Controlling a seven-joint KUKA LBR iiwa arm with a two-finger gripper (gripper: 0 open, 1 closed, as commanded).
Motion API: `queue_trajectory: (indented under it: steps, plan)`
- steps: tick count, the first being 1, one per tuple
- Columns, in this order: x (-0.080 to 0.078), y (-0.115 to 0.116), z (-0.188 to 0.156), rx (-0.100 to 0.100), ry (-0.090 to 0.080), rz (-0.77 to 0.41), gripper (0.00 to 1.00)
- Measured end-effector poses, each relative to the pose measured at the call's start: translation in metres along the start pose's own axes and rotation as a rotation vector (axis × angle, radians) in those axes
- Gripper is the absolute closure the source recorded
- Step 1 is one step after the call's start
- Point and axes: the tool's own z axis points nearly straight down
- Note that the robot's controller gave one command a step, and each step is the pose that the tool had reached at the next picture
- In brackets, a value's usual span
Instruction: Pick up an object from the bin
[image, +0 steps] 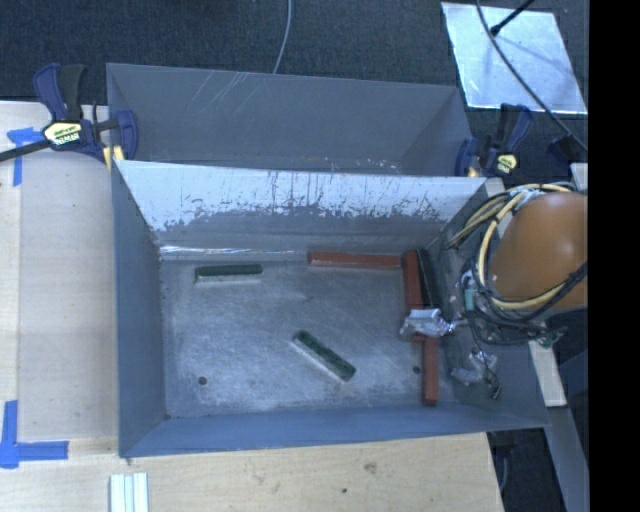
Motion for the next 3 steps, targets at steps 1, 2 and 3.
queue_trajectory:
  steps: [1,2,3]
  plan:
    - [-0.006,0.022,0.017,-0.004,0.002,-0.374,1.0]
    - [-0.006,0.022,0.017,-0.004,0.002,-0.373,1.0]
    - [0.001,0.022,-0.177,0.007,0.0,-0.311,1.0]
